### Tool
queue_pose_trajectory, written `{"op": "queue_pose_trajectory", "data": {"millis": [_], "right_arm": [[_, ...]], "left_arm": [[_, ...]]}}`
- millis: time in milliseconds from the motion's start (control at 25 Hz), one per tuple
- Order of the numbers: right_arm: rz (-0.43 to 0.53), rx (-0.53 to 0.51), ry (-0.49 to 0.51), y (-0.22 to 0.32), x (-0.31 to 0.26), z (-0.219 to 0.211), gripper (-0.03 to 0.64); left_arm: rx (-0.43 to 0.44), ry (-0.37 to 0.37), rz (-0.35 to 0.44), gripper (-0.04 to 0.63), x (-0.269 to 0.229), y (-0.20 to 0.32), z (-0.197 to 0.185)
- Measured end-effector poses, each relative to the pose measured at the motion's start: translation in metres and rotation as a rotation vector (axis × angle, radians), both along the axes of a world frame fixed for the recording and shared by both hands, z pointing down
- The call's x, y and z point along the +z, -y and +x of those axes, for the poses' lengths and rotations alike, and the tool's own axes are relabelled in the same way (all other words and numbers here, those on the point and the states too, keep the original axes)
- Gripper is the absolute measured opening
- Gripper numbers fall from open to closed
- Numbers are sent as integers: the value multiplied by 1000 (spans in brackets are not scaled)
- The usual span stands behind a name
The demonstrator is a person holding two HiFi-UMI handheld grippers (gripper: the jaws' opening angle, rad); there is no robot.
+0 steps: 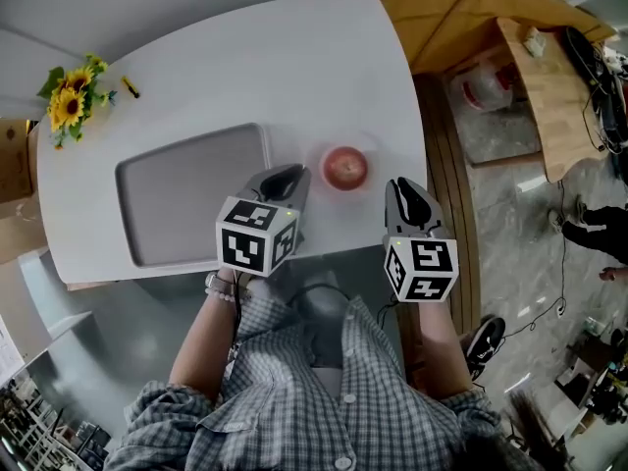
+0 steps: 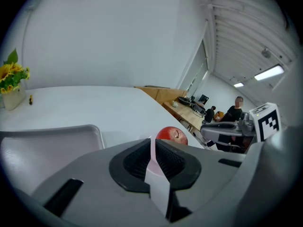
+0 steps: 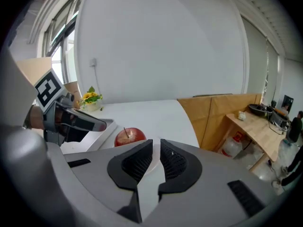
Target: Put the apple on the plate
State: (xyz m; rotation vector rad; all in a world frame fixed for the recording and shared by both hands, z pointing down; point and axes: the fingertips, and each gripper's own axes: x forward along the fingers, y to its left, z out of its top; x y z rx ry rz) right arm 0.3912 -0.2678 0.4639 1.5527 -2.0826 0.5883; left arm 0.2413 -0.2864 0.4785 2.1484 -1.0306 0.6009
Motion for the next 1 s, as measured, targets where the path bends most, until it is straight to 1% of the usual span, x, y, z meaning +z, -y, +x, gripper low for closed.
{"op": "queue_pose_trajectory", "data": {"millis": [80, 120, 160, 280, 400, 560, 720, 880, 1000], "right_arm": [[-21, 18, 13, 1, 8, 3, 29], [-35, 20, 16, 2, 12, 4, 31], [-52, 18, 20, 2, 17, 3, 36], [-110, 9, 48, 0, 33, -2, 79], [-154, 17, 70, -1, 46, -3, 98], [-190, 28, 81, 1, 60, -3, 100], [-231, 55, 117, 5, 70, -2, 100], [-251, 53, 115, 6, 75, -1, 100], [-263, 44, 113, 5, 78, -3, 100]], "left_arm": [[-1, 11, -19, 22, 9, 0, 3], [1, 15, -27, 54, 13, 0, 4], [4, 21, -35, 71, 17, 0, 5], [-5, 41, -60, 81, 30, 1, 6], [-30, 60, -84, 84, 40, 4, 6], [-69, 103, -107, 85, 50, 9, 4], [-68, 157, -127, 86, 55, 9, 5], [-103, 199, -146, 86, 59, 13, 3], [-131, 234, -179, 86, 63, 15, 1]]}}
